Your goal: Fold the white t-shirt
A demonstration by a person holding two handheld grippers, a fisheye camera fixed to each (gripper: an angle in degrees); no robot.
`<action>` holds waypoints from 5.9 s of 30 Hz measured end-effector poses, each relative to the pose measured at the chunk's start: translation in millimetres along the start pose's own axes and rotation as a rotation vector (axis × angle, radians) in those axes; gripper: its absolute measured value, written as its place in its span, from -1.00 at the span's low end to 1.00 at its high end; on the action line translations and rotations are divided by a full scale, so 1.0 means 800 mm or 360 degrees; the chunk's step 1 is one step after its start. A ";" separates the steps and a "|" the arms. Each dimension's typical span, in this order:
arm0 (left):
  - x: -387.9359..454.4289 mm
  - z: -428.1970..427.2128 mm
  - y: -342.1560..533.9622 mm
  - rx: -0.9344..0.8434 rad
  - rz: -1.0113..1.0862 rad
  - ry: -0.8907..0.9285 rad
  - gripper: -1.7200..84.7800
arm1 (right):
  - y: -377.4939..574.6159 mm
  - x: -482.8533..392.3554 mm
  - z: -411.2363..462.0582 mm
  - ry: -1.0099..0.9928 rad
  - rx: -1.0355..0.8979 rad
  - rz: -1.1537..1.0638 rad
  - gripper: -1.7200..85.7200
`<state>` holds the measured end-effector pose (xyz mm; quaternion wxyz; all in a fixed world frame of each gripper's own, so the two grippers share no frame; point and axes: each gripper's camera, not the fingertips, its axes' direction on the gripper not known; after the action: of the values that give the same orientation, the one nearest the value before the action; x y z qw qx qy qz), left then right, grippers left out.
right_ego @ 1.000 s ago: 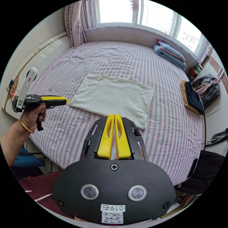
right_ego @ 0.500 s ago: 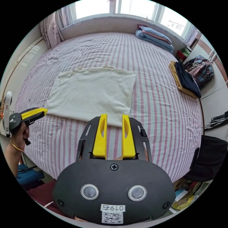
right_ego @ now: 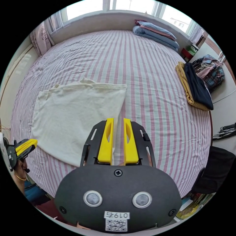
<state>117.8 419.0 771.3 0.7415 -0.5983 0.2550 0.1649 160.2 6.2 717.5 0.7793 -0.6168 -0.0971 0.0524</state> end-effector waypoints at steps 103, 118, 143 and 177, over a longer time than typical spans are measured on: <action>-0.489 0.222 0.149 0.1033 -0.1537 0.1477 -0.91 | -0.750 -0.519 -0.121 -0.1338 -0.1207 -0.2369 -0.90; -0.346 0.136 0.069 0.1064 -0.0735 0.1369 -0.92 | -0.705 -0.301 -0.206 -0.1564 -0.0731 -0.2391 -0.96; 0.043 0.197 -0.098 0.0577 -0.0101 0.1140 -0.91 | -0.518 0.135 -0.142 -0.1629 -0.0350 -0.2093 -0.93; 0.261 0.161 -0.149 0.0194 0.0428 0.0345 -0.93 | -0.248 0.305 -0.087 -0.0962 0.0037 -0.0112 -0.73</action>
<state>376.7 504.1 766.9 0.7160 -0.5269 0.4205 0.1813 405.8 -57.5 916.4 0.7234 -0.5607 -0.3454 0.2076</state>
